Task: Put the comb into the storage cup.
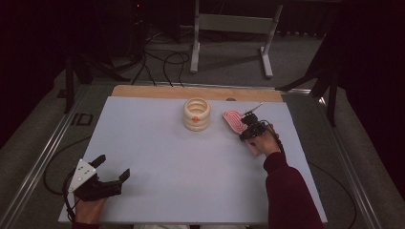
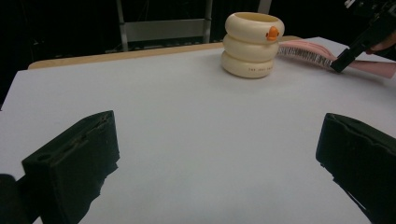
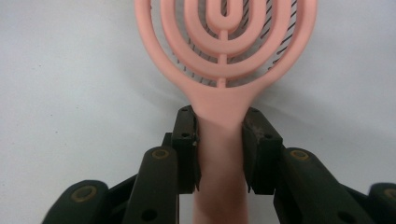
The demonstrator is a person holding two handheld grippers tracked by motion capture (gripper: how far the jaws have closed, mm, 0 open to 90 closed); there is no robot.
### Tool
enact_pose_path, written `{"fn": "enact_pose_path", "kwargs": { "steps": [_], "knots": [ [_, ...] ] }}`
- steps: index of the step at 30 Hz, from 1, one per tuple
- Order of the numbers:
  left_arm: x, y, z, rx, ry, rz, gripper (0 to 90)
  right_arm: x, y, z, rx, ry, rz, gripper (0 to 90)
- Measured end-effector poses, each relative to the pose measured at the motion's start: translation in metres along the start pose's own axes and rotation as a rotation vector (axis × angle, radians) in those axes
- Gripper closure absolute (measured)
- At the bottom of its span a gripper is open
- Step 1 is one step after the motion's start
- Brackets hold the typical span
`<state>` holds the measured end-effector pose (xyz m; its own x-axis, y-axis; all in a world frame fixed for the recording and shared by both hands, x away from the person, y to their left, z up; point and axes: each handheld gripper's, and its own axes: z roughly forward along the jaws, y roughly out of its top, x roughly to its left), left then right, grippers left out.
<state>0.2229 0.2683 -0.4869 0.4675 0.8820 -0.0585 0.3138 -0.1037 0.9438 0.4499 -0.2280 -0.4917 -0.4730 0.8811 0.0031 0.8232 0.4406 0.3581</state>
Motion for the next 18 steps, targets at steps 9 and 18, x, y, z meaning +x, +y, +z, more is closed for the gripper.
{"fn": "enact_pose_path", "kwargs": {
  "steps": [9, 18],
  "knots": [
    [0.000, 0.000, 0.000, 0.000, 0.000, -0.002, 0.0, 0.002, -0.003, -0.010, -0.038, 0.004, -0.012, 69.7],
    [0.000, 0.000, 0.000, 0.005, 0.000, -0.002, 0.0, 0.008, -0.005, -0.023, -0.092, 0.009, -0.032, 69.7]
  ]
}}
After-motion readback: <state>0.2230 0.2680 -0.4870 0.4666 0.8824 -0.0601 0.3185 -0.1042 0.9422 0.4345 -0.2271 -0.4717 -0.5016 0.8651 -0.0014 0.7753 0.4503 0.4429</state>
